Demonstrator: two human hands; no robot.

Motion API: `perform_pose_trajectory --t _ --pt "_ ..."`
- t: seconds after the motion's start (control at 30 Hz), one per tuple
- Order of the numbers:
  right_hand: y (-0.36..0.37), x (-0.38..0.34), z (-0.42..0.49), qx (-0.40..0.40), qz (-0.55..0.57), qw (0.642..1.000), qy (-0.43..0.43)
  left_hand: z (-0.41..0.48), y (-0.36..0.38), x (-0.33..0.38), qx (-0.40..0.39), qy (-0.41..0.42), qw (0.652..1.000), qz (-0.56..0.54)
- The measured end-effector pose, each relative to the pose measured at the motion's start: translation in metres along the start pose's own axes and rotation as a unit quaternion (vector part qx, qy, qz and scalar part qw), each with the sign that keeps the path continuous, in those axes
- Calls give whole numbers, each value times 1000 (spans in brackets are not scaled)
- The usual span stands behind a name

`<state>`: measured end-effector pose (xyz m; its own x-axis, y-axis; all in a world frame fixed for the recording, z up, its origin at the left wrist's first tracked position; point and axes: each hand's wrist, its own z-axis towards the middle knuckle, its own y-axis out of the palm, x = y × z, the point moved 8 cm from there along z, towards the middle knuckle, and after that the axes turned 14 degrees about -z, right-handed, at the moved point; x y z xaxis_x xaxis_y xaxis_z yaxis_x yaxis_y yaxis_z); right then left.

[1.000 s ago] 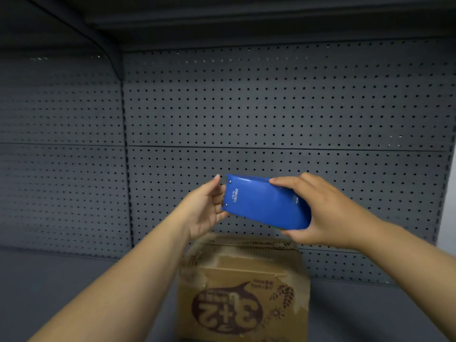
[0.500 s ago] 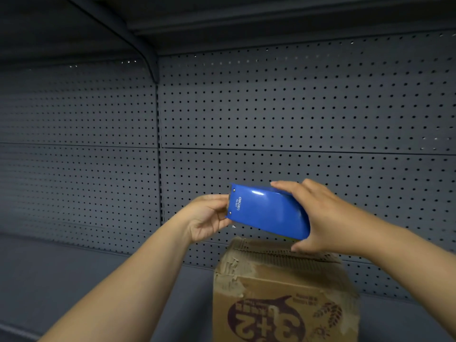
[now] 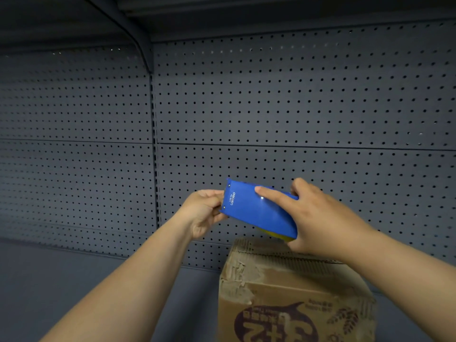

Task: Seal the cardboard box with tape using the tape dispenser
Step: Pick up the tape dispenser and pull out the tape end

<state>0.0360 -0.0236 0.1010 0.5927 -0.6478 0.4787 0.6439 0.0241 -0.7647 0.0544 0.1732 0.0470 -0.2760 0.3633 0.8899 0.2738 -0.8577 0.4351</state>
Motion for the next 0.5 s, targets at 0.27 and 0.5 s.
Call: perform_pose_trajectory --t 0.27,0.5 --pt "0 18 -4 -37 36 999 11 2 4 10 -56 5 998 42" --pt "-2 39 -15 -36 38 998 33 2 7 27 -42 7 998 38"
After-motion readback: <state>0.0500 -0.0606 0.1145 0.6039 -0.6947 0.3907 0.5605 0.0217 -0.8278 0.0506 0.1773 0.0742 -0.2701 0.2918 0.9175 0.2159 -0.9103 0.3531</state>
